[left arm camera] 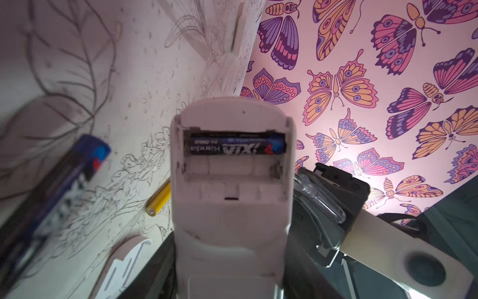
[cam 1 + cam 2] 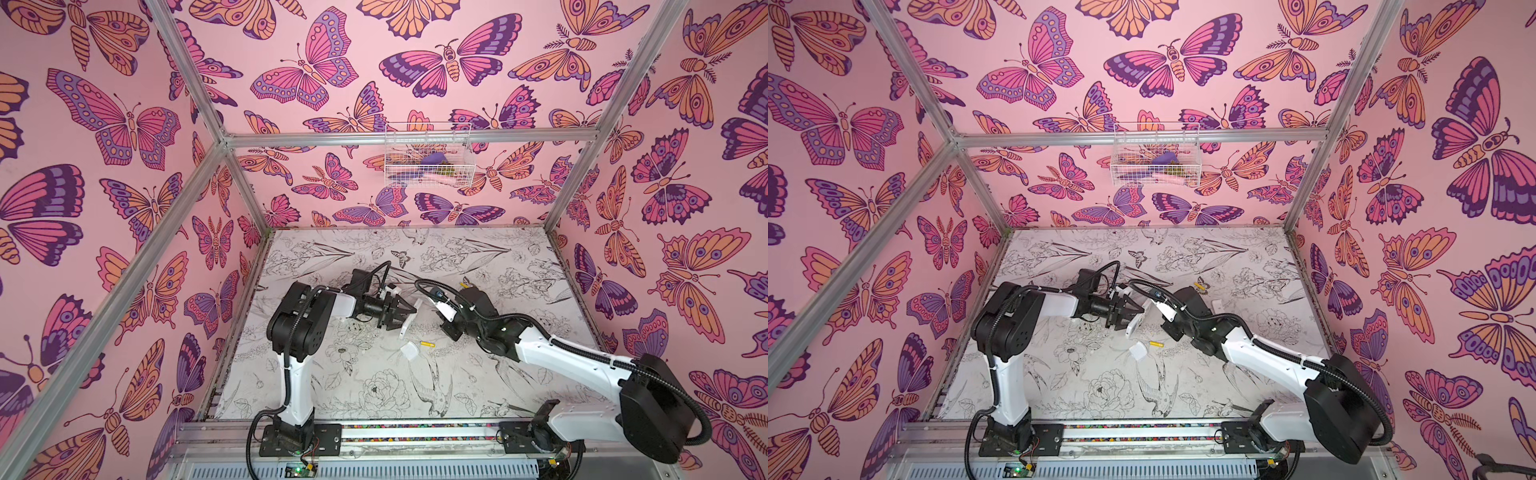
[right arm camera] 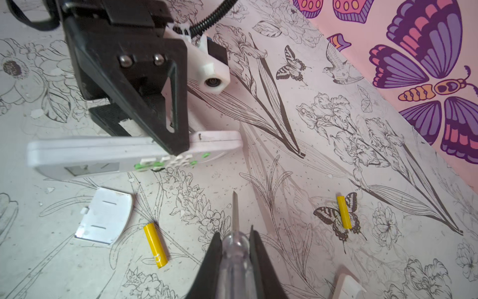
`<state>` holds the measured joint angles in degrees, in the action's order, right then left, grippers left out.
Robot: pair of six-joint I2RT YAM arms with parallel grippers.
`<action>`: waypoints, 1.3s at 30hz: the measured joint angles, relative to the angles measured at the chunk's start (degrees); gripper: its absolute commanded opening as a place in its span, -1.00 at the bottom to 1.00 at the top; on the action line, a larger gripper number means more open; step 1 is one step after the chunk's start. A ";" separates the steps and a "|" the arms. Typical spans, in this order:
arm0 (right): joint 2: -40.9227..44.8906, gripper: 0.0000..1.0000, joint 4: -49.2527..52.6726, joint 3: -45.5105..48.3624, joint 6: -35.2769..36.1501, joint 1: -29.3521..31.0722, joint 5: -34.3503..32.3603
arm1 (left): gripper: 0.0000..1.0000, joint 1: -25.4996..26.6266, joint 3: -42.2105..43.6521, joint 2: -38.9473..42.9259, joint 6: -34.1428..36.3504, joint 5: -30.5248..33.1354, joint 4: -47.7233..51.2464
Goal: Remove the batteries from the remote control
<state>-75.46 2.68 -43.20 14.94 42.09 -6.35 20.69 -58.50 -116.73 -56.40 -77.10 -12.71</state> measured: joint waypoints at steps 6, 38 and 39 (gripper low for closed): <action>-6.25 -1.00 0.98 -5.51 -0.13 0.00 1.88 | -0.44 0.00 -0.24 -1.20 -5.40 -1.57 -2.32; 3.65 -1.00 -3.43 2.16 -17.18 -2.16 9.68 | -0.48 -4.46 10.10 29.42 34.62 46.01 37.83; 3.21 -1.00 -3.82 2.16 -17.92 -1.88 10.12 | -0.45 -4.24 10.67 29.40 34.49 46.88 37.83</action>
<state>-72.25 -1.15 -41.04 -2.98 40.21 3.77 16.45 -47.83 -87.33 -21.91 -30.22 25.12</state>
